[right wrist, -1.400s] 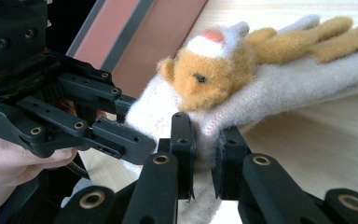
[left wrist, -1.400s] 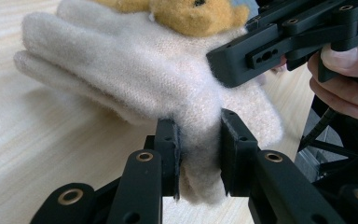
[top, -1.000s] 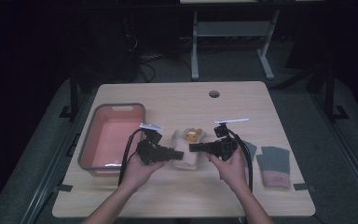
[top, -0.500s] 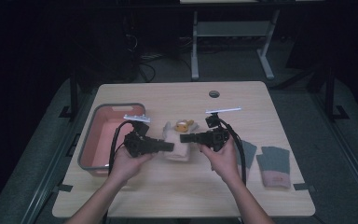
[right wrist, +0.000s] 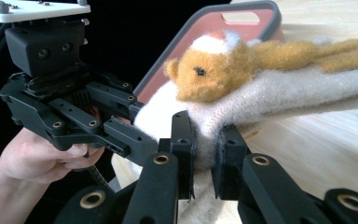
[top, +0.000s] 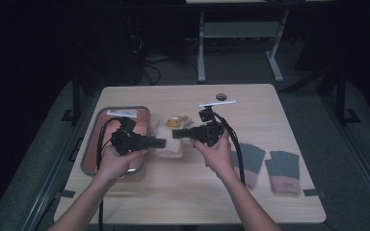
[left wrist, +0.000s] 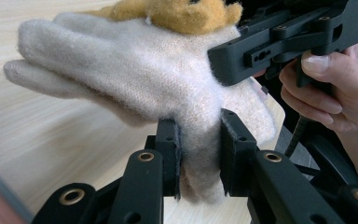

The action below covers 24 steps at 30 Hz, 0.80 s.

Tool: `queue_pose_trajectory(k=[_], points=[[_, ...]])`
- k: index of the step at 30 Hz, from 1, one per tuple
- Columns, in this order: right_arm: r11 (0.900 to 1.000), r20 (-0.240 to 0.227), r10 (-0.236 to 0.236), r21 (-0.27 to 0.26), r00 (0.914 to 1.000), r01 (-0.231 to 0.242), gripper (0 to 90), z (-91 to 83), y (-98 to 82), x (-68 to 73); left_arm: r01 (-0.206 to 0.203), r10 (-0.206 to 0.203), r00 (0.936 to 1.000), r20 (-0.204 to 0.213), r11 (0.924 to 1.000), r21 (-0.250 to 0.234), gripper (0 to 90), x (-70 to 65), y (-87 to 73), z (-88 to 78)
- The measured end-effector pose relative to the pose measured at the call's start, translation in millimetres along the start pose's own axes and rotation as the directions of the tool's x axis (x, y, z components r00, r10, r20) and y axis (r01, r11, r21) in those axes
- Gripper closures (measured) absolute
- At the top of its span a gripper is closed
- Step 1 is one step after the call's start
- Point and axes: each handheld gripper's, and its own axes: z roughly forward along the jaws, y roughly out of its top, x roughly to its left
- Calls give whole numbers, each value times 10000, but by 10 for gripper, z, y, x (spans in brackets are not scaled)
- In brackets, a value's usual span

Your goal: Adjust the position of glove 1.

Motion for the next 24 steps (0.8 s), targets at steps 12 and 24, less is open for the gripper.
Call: queue_pose_trajectory(k=[12, 24], points=[[9998, -212, -148, 100, 9997, 150, 807, 190, 154, 118, 16, -19, 9996, -288, 9999, -118, 724, 95, 41, -254], [9996, -438, -188, 187, 9989, 196, 807, 398, 272, 214, 166, -179, 9984, -530, 9995, -255, 724, 193, 37, -472]])
